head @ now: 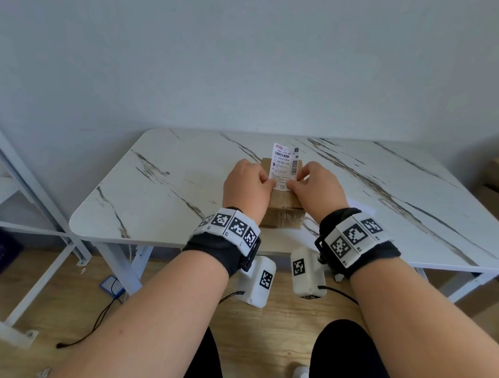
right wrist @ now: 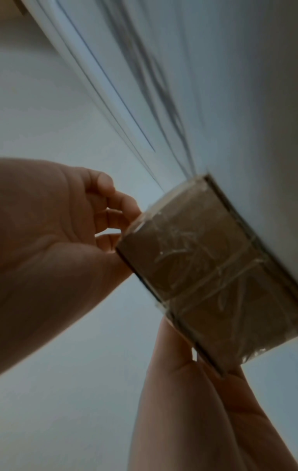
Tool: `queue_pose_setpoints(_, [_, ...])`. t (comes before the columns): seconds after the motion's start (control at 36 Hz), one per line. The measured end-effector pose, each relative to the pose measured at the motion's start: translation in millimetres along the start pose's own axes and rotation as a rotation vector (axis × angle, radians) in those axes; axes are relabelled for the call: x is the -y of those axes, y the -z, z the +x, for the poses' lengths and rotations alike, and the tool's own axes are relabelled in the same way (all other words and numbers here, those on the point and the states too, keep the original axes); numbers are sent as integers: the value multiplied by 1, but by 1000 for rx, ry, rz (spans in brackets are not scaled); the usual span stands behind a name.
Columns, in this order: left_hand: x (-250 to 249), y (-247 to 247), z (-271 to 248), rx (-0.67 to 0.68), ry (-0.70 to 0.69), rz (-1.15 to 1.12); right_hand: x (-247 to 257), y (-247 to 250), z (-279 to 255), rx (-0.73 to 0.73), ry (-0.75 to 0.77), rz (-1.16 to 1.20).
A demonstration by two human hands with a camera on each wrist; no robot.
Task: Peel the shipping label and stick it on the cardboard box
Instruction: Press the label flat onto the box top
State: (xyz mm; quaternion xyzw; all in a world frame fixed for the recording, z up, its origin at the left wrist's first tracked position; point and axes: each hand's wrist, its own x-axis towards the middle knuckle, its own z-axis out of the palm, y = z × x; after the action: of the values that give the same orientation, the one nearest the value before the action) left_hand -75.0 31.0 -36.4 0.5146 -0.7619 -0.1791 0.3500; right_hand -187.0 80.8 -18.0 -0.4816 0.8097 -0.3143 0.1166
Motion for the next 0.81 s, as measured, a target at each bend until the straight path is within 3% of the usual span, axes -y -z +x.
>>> queue_pose_setpoints(0.22, [1, 5, 4, 20, 6, -61, -5, 2, -1, -5, -51, 154])
queue_pose_setpoints(0.61, [9, 0, 8, 62, -7, -112, -4, -9, -1, 36, -185, 189])
queue_pose_setpoints(0.81, [11, -3, 8, 54, -25, -110, -3, -7, -2, 45, -169, 172])
